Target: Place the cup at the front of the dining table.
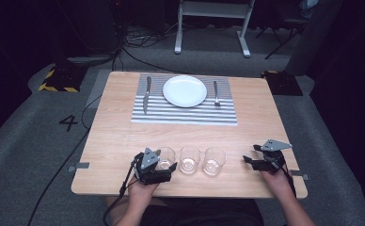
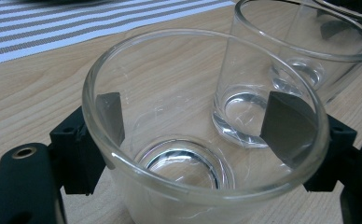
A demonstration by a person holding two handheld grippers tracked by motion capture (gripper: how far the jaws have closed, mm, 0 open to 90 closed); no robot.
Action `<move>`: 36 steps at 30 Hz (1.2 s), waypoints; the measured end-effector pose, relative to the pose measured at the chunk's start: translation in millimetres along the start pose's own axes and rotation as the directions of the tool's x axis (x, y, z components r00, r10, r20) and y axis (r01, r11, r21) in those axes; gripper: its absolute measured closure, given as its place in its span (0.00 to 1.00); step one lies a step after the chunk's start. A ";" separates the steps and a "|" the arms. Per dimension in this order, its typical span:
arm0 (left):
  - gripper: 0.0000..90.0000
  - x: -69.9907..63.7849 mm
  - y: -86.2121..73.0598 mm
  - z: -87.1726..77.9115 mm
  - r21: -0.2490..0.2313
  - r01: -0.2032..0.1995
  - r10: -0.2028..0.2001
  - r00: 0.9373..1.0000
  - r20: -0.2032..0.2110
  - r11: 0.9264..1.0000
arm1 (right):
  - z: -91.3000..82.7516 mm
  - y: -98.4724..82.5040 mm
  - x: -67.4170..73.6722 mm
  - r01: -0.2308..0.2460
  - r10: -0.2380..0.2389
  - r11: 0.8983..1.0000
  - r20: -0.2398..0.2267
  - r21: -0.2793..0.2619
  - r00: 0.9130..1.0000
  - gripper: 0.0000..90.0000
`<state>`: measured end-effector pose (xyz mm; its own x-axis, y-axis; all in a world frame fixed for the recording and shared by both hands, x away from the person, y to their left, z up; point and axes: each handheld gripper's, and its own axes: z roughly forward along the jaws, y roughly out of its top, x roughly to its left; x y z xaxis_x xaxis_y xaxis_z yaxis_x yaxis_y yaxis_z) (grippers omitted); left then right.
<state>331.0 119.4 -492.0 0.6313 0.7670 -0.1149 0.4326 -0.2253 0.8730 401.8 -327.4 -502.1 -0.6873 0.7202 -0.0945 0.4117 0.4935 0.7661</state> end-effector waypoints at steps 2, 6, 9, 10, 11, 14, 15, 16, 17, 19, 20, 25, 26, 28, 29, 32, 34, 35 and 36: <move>0.21 -0.1 1.4 -0.6 0.014 -0.003 0.003 1.000 -0.002 1.000 | 0.4 0.1 -0.4 -0.008 0.008 1.000 -0.001 -0.001 1.000 0.33; 0.21 0.0 3.9 -0.3 0.028 -0.006 0.006 1.000 -0.005 1.000 | 0.5 0.0 -0.7 -0.009 0.009 1.000 -0.004 -0.001 1.000 0.34; 0.21 0.8 6.8 -2.2 0.033 -0.012 0.012 1.000 -0.001 0.999 | 0.6 0.1 -2.3 -0.015 0.015 1.000 -0.020 0.004 1.000 0.34; 0.21 0.4 8.8 -3.6 0.024 -0.016 0.016 1.000 0.000 1.000 | 0.7 0.1 -2.1 -0.017 0.017 1.000 -0.020 0.003 1.000 0.34; 0.21 0.2 11.3 -5.7 0.014 -0.024 0.024 1.000 -0.007 1.000 | 0.6 0.0 -1.6 -0.011 0.011 1.000 -0.012 0.001 1.000 0.34; 0.21 0.0 16.9 -11.5 0.009 -0.031 0.031 0.999 -0.013 0.999 | 0.2 0.0 -0.6 -0.002 0.002 1.000 -0.005 0.000 1.000 0.34; 0.21 -0.4 19.2 -13.7 0.012 -0.030 0.030 0.999 -0.017 0.999 | 0.3 0.0 -0.6 -0.004 0.004 1.000 -0.006 -0.001 1.000 0.35; 0.21 -0.6 21.6 -16.0 0.019 -0.038 0.039 0.999 -0.025 0.999 | 0.3 0.0 -0.9 -0.004 0.004 1.000 -0.010 0.000 1.000 0.35; 0.21 -1.5 23.6 -17.4 0.021 -0.041 0.042 0.999 -0.031 0.999 | 0.2 0.0 -1.2 -0.007 0.007 1.000 -0.017 0.001 1.000 0.35; 0.21 -2.0 27.6 -21.6 0.030 -0.050 0.051 0.998 -0.034 0.998 | 0.6 0.1 -1.5 -0.017 0.017 1.000 -0.023 0.000 1.000 0.36; 0.21 -1.7 30.4 -25.2 0.036 -0.055 0.056 0.998 -0.031 0.998 | 0.6 0.1 -2.4 -0.013 0.013 1.000 -0.027 0.003 1.000 0.36; 0.21 0.7 42.8 -37.2 0.028 -0.063 0.063 0.998 -0.012 0.998 | 1.0 0.2 -3.8 -0.030 0.030 1.000 -0.042 0.008 0.999 0.38; 0.21 1.6 46.4 -40.0 0.022 -0.068 0.068 0.998 -0.014 0.997 | 1.3 0.3 -4.6 -0.038 0.038 0.999 -0.049 0.009 0.998 0.38; 0.21 3.2 51.7 -43.8 0.013 -0.066 0.067 0.998 -0.012 0.998 | 1.8 0.2 -6.8 -0.042 0.043 0.999 -0.060 0.015 0.997 0.37; 0.22 4.2 53.7 -44.7 0.008 -0.064 0.064 0.998 -0.008 0.998 | 1.6 0.3 -6.7 -0.044 0.045 0.999 -0.060 0.017 0.997 0.37; 0.21 9.3 62.9 -47.7 -0.003 -0.050 0.050 0.999 -0.010 0.999 | 1.4 0.2 -5.5 -0.034 0.034 0.999 -0.051 0.011 0.998 0.37; 0.21 13.5 71.3 -49.4 -0.002 -0.060 0.060 0.998 -0.018 0.998 | 1.6 0.2 -5.6 -0.034 0.035 0.999 -0.051 0.011 0.998 0.37; 0.21 14.3 74.8 -49.5 -0.004 -0.056 0.056 0.998 -0.018 0.998 | 1.7 0.2 -6.0 -0.038 0.038 0.999 -0.051 0.012 0.998 0.37; 0.21 15.8 79.0 -49.5 -0.008 -0.056 0.056 0.998 -0.019 0.998 | 1.8 0.2 -6.4 -0.042 0.043 0.999 -0.057 0.013 0.997 0.37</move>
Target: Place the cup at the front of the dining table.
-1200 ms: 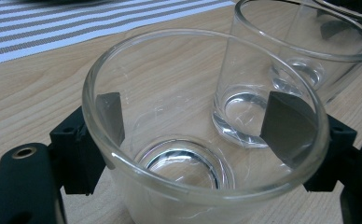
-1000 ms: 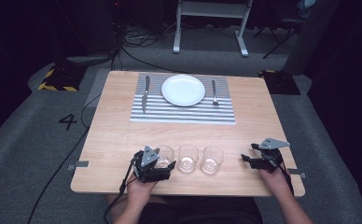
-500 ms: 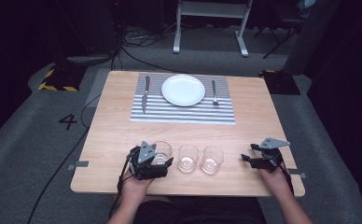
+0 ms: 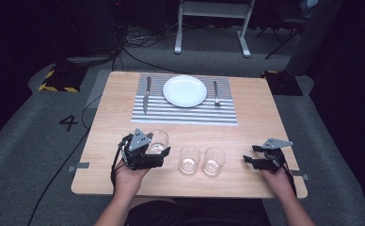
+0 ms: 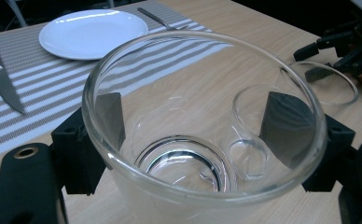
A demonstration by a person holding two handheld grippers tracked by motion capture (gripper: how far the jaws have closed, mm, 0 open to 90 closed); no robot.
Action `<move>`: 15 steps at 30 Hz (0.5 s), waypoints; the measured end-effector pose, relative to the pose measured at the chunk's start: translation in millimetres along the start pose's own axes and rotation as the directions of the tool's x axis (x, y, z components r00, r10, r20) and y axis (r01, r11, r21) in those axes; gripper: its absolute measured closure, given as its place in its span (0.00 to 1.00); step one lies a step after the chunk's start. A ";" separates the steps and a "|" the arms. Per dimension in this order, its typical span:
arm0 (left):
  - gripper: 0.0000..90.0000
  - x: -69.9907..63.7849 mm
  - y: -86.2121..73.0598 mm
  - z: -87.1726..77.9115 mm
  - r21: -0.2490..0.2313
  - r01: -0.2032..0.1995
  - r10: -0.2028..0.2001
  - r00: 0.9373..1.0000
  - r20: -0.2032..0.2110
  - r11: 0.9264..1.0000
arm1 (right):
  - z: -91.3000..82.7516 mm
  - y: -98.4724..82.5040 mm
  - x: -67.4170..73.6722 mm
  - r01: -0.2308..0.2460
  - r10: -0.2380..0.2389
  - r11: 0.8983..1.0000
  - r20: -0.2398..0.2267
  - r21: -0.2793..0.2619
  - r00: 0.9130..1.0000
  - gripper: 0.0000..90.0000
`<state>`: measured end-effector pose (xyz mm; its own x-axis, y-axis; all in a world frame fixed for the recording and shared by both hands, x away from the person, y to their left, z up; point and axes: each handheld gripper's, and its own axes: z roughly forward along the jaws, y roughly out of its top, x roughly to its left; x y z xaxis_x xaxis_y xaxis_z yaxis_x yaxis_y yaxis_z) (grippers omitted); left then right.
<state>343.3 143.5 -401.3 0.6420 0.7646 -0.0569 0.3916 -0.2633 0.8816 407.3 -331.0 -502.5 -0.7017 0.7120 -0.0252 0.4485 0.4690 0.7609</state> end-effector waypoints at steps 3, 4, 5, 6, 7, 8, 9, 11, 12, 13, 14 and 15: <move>0.21 3.3 7.8 0.0 -0.011 0.018 -0.018 1.000 -0.005 1.000 | 0.1 0.0 -0.1 0.000 0.000 1.000 0.002 0.000 1.000 0.37; 0.22 4.8 10.8 -0.3 -0.012 0.024 -0.024 1.000 -0.003 1.000 | 0.1 0.0 0.3 0.000 0.000 1.000 0.004 -0.002 1.000 0.37; 0.21 6.5 13.5 -0.8 -0.015 0.025 -0.025 1.000 0.000 1.000 | 0.0 0.0 0.4 0.002 -0.002 1.000 0.004 -0.001 1.000 0.37; 0.21 7.9 16.6 -1.0 -0.020 0.029 -0.029 1.000 -0.006 0.999 | 0.1 0.0 0.3 0.000 0.000 1.000 0.002 -0.002 1.000 0.37; 0.21 9.2 19.0 -1.5 -0.018 0.029 -0.029 1.000 -0.006 0.999 | 0.0 0.2 -0.5 -0.003 0.003 1.000 -0.008 0.005 1.000 0.37; 0.21 10.4 20.5 -1.4 -0.019 0.027 -0.027 1.000 -0.005 0.999 | 0.2 0.1 -0.9 -0.004 0.004 1.000 -0.009 0.004 1.000 0.37; 0.22 11.7 22.5 -1.2 -0.022 0.028 -0.028 1.000 -0.010 0.999 | 0.2 0.1 -0.9 -0.004 0.004 1.000 -0.009 0.004 1.000 0.37; 0.21 14.6 25.8 -0.2 -0.020 0.037 -0.037 0.999 -0.009 0.999 | 0.2 0.1 -0.8 -0.003 0.003 1.000 -0.008 0.004 1.000 0.37; 0.21 16.9 28.0 -0.1 -0.007 0.036 -0.036 0.999 -0.005 0.999 | 0.1 0.1 -0.8 -0.004 0.004 1.000 -0.009 0.004 1.000 0.37; 0.22 18.6 29.4 0.8 -0.010 0.045 -0.045 0.999 -0.005 0.999 | 0.2 0.1 -0.8 -0.004 0.004 1.000 -0.009 0.004 1.000 0.37; 0.22 20.6 31.4 1.9 -0.016 0.061 -0.061 0.998 -0.003 0.998 | 0.2 0.1 -0.9 -0.004 0.004 1.000 -0.009 0.004 1.000 0.37; 0.22 22.0 32.7 2.1 -0.016 0.063 -0.063 0.998 -0.002 0.998 | 0.2 0.1 -1.0 -0.004 0.004 1.000 -0.009 0.004 1.000 0.37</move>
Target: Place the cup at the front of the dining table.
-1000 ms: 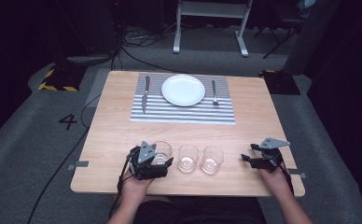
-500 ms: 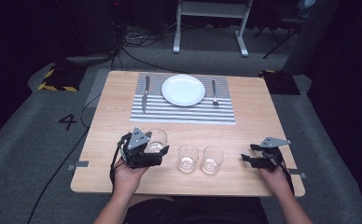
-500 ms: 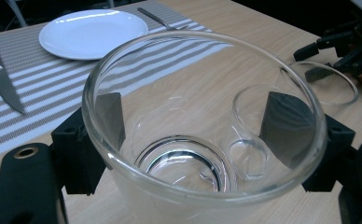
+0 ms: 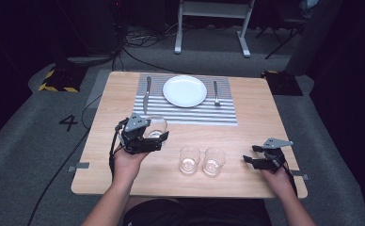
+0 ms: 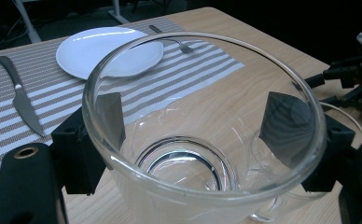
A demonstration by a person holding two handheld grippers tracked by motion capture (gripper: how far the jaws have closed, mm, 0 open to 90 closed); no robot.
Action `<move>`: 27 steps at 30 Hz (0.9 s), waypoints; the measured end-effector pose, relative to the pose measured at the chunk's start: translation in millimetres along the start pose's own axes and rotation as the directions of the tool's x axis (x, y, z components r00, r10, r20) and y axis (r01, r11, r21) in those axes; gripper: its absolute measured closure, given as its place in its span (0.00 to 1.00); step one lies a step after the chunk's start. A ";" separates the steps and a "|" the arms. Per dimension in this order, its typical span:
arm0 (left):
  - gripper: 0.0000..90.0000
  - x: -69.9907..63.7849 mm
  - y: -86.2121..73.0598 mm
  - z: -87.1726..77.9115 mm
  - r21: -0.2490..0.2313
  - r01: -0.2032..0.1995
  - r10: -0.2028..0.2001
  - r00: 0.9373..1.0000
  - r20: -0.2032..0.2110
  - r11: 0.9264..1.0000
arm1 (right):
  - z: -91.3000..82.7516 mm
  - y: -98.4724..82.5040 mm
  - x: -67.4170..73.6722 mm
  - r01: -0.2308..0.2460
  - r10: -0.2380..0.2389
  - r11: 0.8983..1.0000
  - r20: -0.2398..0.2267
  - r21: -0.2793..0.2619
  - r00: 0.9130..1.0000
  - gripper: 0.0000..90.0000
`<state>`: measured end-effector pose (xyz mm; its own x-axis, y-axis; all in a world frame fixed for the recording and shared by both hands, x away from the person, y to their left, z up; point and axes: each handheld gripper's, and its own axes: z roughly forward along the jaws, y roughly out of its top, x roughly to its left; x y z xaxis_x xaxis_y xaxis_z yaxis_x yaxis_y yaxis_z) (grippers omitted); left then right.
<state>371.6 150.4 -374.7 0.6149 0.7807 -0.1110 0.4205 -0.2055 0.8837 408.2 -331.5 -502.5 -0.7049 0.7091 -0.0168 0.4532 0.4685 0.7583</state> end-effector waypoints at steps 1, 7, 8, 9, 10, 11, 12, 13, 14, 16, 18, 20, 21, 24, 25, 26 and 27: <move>0.22 1.5 2.6 0.5 -0.005 0.004 -0.004 1.000 -0.004 1.000 | 0.0 0.0 -0.1 -0.001 0.001 1.000 0.000 -0.001 1.000 0.37; 0.22 5.6 19.8 0.1 -0.024 -0.009 0.008 1.000 -0.029 1.000 | 0.4 0.3 0.9 -0.008 0.008 1.000 0.004 -0.001 1.000 0.37; 0.22 6.0 22.3 0.0 -0.027 -0.014 0.013 0.999 -0.031 1.000 | 0.4 0.3 1.0 -0.008 0.008 1.000 0.004 -0.001 1.000 0.37; 0.22 5.7 26.1 0.2 -0.027 -0.005 0.004 0.999 -0.032 1.000 | 0.4 0.3 0.9 -0.007 0.007 1.000 0.004 -0.001 1.000 0.37; 0.22 6.0 29.3 0.6 -0.029 -0.008 0.007 0.999 -0.035 1.000 | 0.4 0.3 1.0 -0.008 0.008 1.000 0.004 -0.002 1.000 0.37; 0.22 5.8 32.0 1.8 -0.040 -0.008 0.006 0.999 -0.043 0.999 | 0.3 0.3 1.0 -0.007 0.007 1.000 0.003 -0.002 1.000 0.37; 0.22 6.8 35.2 2.2 -0.039 -0.018 0.016 0.999 -0.042 0.999 | 0.3 0.3 0.9 -0.006 0.006 1.000 0.003 -0.001 1.000 0.37; 0.22 7.1 38.6 3.4 -0.040 -0.011 0.009 0.999 -0.046 0.999 | 0.3 0.3 1.0 -0.007 0.007 1.000 0.003 -0.002 1.000 0.37; 0.22 7.6 40.5 4.7 -0.045 -0.011 0.009 0.999 -0.048 0.999 | 0.3 0.3 0.9 -0.007 0.007 1.000 0.003 -0.002 1.000 0.37; 0.22 8.7 44.5 8.1 -0.057 -0.014 0.010 0.998 -0.062 0.998 | 0.3 0.4 0.9 -0.007 0.007 1.000 0.002 -0.001 1.000 0.37; 0.22 9.2 48.9 12.9 -0.064 -0.007 0.002 0.997 -0.071 0.998 | 0.3 0.3 0.9 -0.007 0.007 1.000 0.003 -0.002 1.000 0.37; 0.22 11.1 53.2 18.1 -0.062 -0.011 0.005 0.996 -0.086 0.998 | 0.3 0.4 0.9 -0.007 0.007 1.000 0.002 -0.001 1.000 0.37; 0.22 12.3 55.2 20.2 -0.058 -0.007 0.001 0.996 -0.090 0.998 | 0.3 0.4 0.9 -0.007 0.007 1.000 0.002 -0.001 1.000 0.37; 0.22 19.1 61.2 27.5 -0.068 0.036 -0.040 0.997 -0.063 0.997 | 0.6 0.5 0.6 -0.007 0.007 1.000 0.003 -0.002 1.000 0.37; 0.22 21.8 63.6 29.4 -0.065 0.044 -0.047 0.997 -0.056 0.997 | 0.9 0.8 0.6 -0.008 0.008 1.000 0.002 -0.002 1.000 0.37; 0.22 23.2 65.8 32.0 -0.064 0.047 -0.050 0.997 -0.058 0.997 | 1.2 1.1 0.4 -0.008 0.008 1.000 0.000 -0.002 1.000 0.37; 0.22 23.6 67.8 35.2 -0.065 0.055 -0.059 0.996 -0.063 0.996 | 1.7 1.2 -0.3 0.000 -0.001 1.000 -0.003 -0.004 1.000 0.37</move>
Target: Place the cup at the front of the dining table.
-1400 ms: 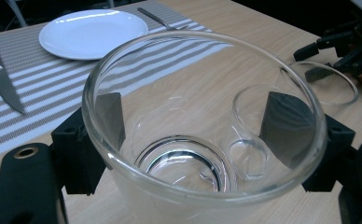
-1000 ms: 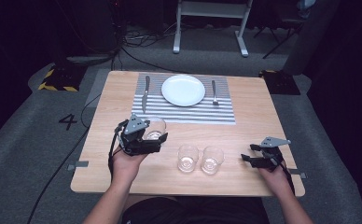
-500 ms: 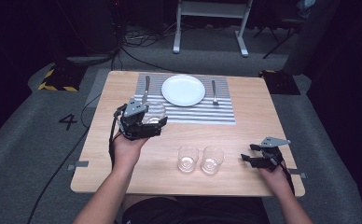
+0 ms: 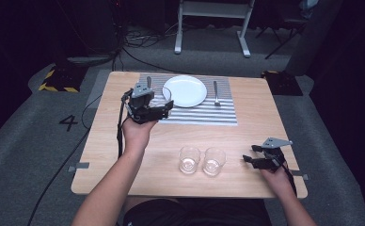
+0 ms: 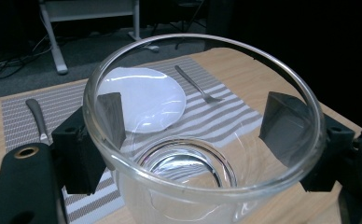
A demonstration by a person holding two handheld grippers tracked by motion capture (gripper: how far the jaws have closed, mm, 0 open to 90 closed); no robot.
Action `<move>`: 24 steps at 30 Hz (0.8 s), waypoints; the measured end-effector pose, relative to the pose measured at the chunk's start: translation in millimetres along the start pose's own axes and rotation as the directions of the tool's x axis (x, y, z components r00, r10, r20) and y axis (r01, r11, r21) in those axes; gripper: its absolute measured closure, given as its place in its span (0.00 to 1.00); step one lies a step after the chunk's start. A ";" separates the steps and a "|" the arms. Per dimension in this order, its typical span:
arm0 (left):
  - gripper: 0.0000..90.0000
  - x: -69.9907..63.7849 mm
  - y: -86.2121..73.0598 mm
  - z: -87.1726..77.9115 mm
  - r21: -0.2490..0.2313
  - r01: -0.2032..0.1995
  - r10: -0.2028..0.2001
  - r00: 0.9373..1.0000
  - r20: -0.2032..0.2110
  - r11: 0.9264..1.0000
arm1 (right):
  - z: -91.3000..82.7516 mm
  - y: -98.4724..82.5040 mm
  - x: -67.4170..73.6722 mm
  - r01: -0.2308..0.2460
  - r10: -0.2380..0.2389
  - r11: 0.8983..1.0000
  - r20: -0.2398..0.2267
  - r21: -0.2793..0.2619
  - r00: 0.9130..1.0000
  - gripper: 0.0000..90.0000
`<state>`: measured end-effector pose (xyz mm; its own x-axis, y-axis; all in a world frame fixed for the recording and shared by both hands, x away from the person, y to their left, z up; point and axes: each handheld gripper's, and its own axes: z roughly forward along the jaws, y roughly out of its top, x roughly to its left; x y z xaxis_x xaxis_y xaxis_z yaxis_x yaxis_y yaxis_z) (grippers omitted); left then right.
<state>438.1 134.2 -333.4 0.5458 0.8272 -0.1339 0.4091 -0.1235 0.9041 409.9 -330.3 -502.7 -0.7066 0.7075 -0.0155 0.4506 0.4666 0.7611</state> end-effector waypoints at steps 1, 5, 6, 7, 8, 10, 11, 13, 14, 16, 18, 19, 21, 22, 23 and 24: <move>0.22 0.8 2.4 3.0 0.005 -0.011 0.011 1.000 -0.015 1.000 | 0.1 0.3 -0.2 0.000 0.000 1.000 -0.001 0.003 1.000 0.37; 0.22 5.0 9.2 18.2 0.005 0.006 -0.005 0.999 -0.051 1.000 | 0.2 0.3 0.0 0.002 -0.002 1.000 0.000 0.001 1.000 0.37; 0.22 6.8 10.7 21.2 0.009 0.012 -0.012 0.998 -0.055 1.000 | 0.2 0.4 0.1 0.001 -0.001 1.000 0.000 0.001 1.000 0.37; 0.22 7.8 11.6 24.1 0.005 0.023 -0.022 0.998 -0.060 1.000 | 0.2 0.4 0.0 0.000 0.000 1.000 0.001 0.003 1.000 0.37; 0.22 10.7 13.8 27.9 0.006 0.030 -0.029 0.997 -0.074 1.000 | 0.2 0.4 0.0 -0.001 0.001 1.000 0.001 0.003 1.000 0.37; 0.22 13.5 16.7 33.0 0.006 0.053 -0.053 0.995 -0.083 0.999 | 0.2 0.4 -0.1 -0.002 0.002 1.000 0.001 0.004 1.000 0.37; 0.22 15.1 18.3 36.1 0.004 0.068 -0.067 0.994 -0.087 0.998 | 0.2 0.4 -0.2 -0.001 0.001 1.000 0.001 0.004 1.000 0.37; 0.22 17.9 23.0 42.5 0.011 0.080 -0.078 0.992 -0.099 0.997 | 0.2 0.4 0.0 -0.001 0.001 1.000 0.002 0.003 1.000 0.37; 0.22 19.2 26.2 46.5 0.017 0.075 -0.072 0.990 -0.118 0.997 | 0.2 0.4 0.0 -0.001 0.001 1.000 0.002 0.003 1.000 0.37; 0.22 21.0 31.4 53.0 0.031 0.071 -0.066 0.989 -0.131 0.997 | 0.2 0.4 0.0 -0.001 0.001 1.000 0.002 0.003 1.000 0.37; 0.22 23.7 37.3 60.0 0.048 0.063 -0.055 0.988 -0.142 0.997 | 0.2 0.4 0.2 -0.001 0.001 1.000 0.003 0.002 1.000 0.37; 0.22 24.7 38.9 62.9 0.047 0.060 -0.052 0.987 -0.152 0.997 | 0.2 0.5 0.3 0.001 -0.001 1.000 0.003 0.002 1.000 0.37; 0.22 27.6 42.9 69.8 0.057 0.061 -0.051 0.986 -0.158 0.997 | 0.5 0.6 1.0 -0.005 0.005 1.000 0.006 0.001 1.000 0.37; 0.22 29.4 45.1 75.3 0.066 0.061 -0.049 0.984 -0.172 0.996 | 0.6 0.7 1.1 -0.008 0.008 1.000 0.006 0.000 1.000 0.37; 0.22 31.0 46.6 79.4 0.078 0.066 -0.051 0.982 -0.180 0.995 | 0.8 0.8 0.9 -0.006 0.006 1.000 0.007 0.001 1.000 0.37; 0.22 33.3 47.9 82.7 0.093 0.063 -0.045 0.982 -0.185 0.994 | 0.9 1.0 1.2 -0.009 0.009 1.000 0.007 0.001 1.000 0.37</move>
<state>536.3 110.5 -328.1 0.3820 0.9190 -0.0974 0.5087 -0.1211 0.8524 410.0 -328.5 -502.5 -0.6985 0.7155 -0.0128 0.4577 0.4605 0.7606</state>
